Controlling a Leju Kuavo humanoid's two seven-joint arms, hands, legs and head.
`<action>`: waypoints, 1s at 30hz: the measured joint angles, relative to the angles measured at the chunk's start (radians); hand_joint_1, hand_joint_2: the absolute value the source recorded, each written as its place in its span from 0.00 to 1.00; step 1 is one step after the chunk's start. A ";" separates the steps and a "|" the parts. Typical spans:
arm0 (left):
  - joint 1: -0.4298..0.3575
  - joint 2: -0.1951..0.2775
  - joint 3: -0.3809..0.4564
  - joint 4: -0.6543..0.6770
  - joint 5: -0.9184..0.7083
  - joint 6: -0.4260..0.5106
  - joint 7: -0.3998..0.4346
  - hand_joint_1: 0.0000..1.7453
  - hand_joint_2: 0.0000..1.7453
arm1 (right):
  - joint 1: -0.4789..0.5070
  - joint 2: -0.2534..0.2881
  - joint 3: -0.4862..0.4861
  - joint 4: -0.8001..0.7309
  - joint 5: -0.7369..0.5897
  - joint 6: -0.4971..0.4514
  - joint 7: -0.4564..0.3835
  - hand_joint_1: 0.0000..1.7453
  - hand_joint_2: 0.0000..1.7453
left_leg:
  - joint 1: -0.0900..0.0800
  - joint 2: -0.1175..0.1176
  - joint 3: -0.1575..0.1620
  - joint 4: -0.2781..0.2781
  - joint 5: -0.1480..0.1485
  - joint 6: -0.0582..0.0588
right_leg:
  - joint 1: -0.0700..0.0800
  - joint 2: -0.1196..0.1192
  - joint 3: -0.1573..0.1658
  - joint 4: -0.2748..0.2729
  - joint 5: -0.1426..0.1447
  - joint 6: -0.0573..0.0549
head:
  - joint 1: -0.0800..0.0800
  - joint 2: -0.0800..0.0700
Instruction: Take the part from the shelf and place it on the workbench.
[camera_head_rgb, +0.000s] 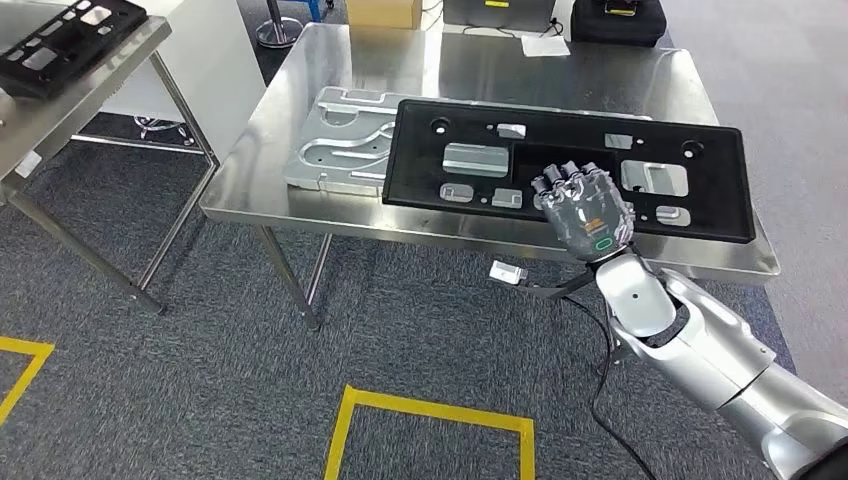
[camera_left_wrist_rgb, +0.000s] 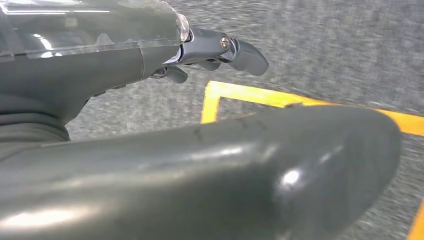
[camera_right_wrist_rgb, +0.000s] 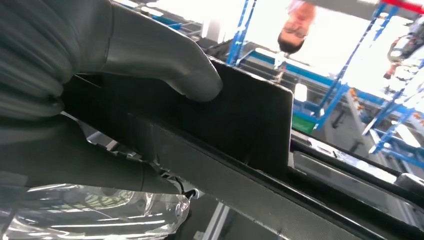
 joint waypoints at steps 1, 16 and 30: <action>-0.003 0.000 -0.001 0.000 -0.001 0.000 0.000 0.00 0.00 | -0.002 0.012 0.011 0.009 0.000 0.001 -0.002 1.00 1.00 | 0.000 0.000 0.005 0.001 -0.009 -0.007 | 0.004 0.000 -0.001 -0.013 0.018 -0.010 | 0.000 0.000; 0.005 0.000 -0.014 0.002 0.000 0.005 0.005 0.00 0.00 | -0.009 0.104 0.050 0.081 -0.001 -0.028 0.021 1.00 1.00 | 0.010 0.017 -0.235 0.048 0.163 -0.032 | 0.000 0.008 0.189 -0.035 -0.144 -0.027 | -0.007 0.000; 0.001 -0.001 -0.015 0.003 0.002 0.003 0.003 0.00 0.00 | 0.003 0.109 0.046 0.109 -0.001 -0.033 0.017 1.00 1.00 | 0.001 0.004 -0.070 0.018 0.051 0.003 | 0.010 0.005 -0.002 0.022 -0.041 -0.020 | -0.005 0.000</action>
